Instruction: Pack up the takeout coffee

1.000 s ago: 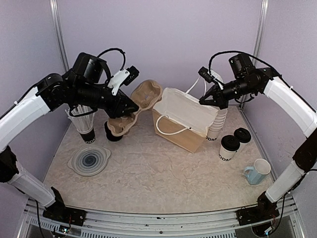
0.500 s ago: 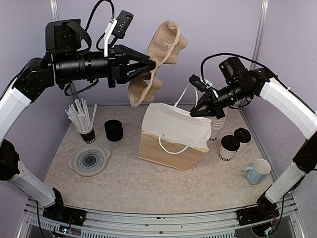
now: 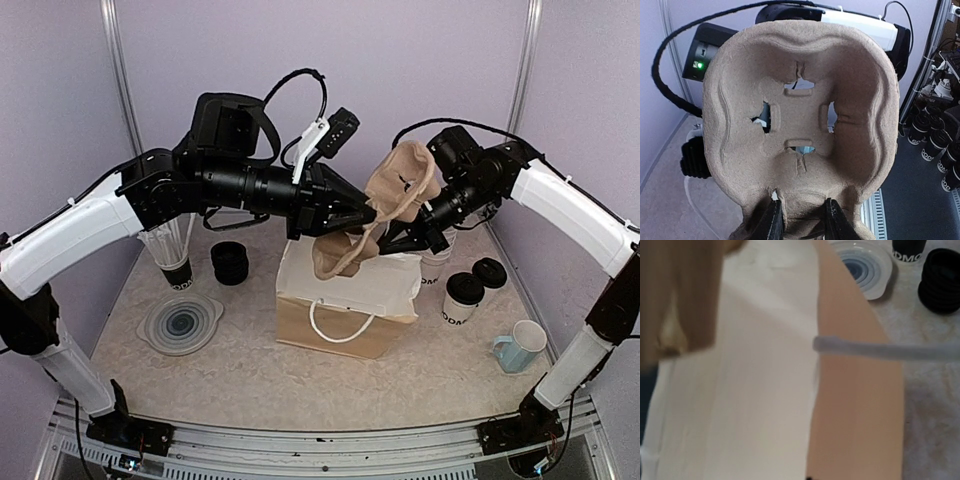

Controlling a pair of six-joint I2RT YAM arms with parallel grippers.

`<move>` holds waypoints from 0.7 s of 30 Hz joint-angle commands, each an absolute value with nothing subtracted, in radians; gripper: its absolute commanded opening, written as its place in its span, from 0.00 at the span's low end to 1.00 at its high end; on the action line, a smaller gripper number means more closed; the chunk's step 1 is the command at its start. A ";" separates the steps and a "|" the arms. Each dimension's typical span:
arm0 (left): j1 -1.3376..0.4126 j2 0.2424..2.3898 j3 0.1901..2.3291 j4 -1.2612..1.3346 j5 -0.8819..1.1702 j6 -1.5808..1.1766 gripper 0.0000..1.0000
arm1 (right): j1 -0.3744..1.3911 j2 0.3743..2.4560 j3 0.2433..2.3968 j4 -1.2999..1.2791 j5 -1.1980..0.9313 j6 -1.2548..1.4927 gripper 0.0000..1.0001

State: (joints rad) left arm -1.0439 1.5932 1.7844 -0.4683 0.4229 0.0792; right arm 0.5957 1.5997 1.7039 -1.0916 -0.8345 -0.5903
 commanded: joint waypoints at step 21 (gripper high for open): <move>-1.047 1.596 1.712 -0.683 0.294 0.310 0.24 | 0.649 1.715 1.842 -1.289 -0.950 -0.724 0.00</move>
